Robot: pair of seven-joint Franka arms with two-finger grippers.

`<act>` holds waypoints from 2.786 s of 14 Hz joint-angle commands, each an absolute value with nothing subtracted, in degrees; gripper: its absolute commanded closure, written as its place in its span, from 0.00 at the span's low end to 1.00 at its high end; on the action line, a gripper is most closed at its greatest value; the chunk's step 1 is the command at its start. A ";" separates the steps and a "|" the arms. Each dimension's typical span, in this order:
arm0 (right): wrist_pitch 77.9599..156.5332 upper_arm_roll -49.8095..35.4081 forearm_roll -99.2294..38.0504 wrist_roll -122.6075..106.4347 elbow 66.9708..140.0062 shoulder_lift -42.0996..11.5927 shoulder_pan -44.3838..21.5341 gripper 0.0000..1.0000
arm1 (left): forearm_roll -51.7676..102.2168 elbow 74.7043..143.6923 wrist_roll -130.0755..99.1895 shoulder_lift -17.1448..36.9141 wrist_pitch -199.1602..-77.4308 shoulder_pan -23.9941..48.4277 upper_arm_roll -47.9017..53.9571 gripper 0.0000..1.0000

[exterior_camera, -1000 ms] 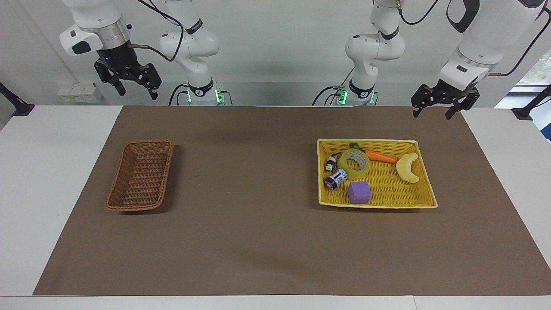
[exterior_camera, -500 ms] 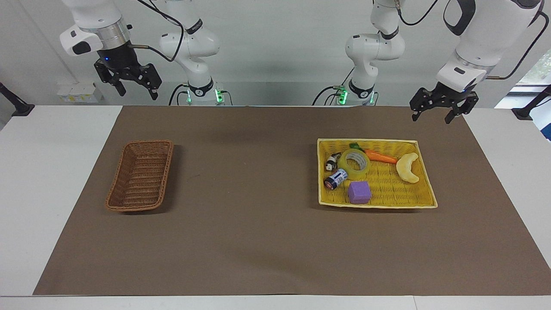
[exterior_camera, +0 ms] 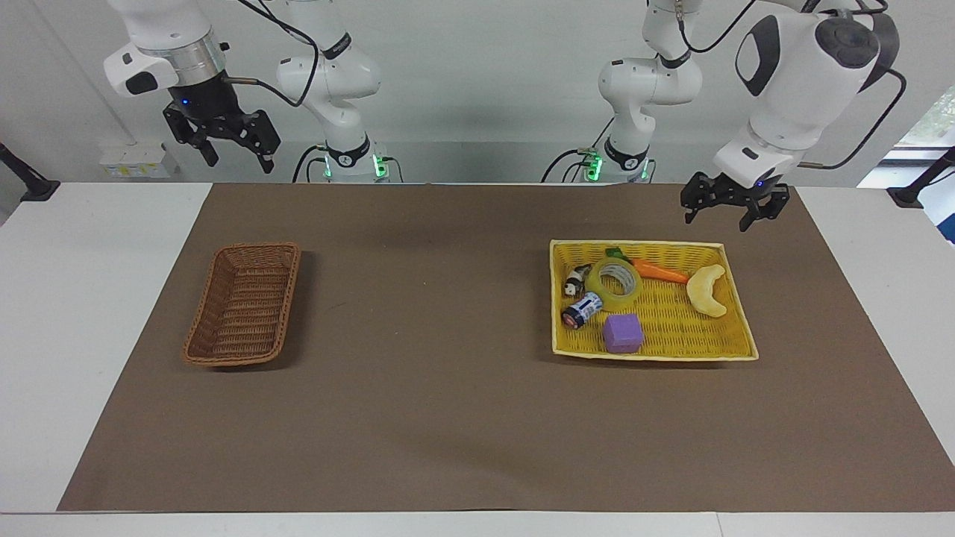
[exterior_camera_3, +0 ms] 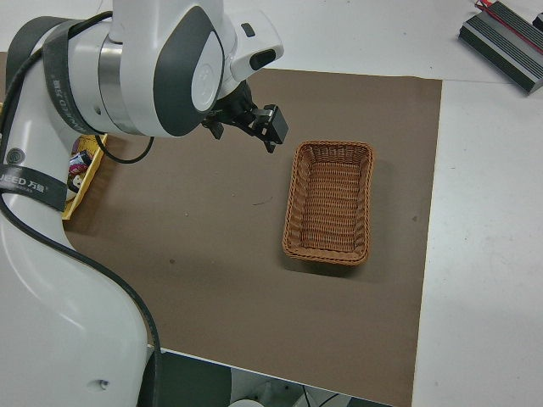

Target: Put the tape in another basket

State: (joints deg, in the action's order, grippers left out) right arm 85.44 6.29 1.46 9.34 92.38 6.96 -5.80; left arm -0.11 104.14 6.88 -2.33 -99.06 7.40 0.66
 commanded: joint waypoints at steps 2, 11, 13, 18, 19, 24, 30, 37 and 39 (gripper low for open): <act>86.66 6.06 0.70 8.96 94.22 8.44 -5.54 0.00 | -0.35 114.67 1.61 -3.96 -108.43 10.10 -0.09 0.00; 86.66 6.06 0.70 8.96 94.22 8.44 -5.54 0.00 | -0.35 127.87 -13.43 3.78 -130.95 13.54 -0.18 0.00; 86.66 6.06 0.70 8.96 94.22 8.44 -5.54 0.00 | -0.35 130.85 -14.59 3.61 -134.98 13.45 -0.18 0.00; 86.66 6.06 0.70 8.96 94.22 8.44 -5.54 0.00 | -0.35 131.57 -14.68 3.43 -135.79 13.53 -0.18 0.00; 86.57 6.06 0.70 8.96 94.22 8.44 -5.54 0.00 | -0.35 131.57 -14.59 3.43 -135.70 13.45 -0.18 0.00; 86.57 6.06 0.70 8.88 94.22 8.53 -5.54 0.00 | -0.35 131.75 -16.25 3.16 -135.09 13.71 -0.09 0.25; 86.57 6.06 0.70 8.88 94.31 8.53 -5.54 0.00 | -0.35 133.51 -17.57 4.04 -134.39 15.12 0.09 0.69; 86.49 6.06 0.53 8.88 94.31 8.53 -5.54 0.00 | -0.35 120.87 -18.11 4.66 -119.82 13.71 -0.35 1.00; 86.57 6.06 -0.09 8.88 94.31 8.61 -5.54 0.00 | -0.35 116.74 -18.02 4.75 -117.17 13.01 -0.35 1.00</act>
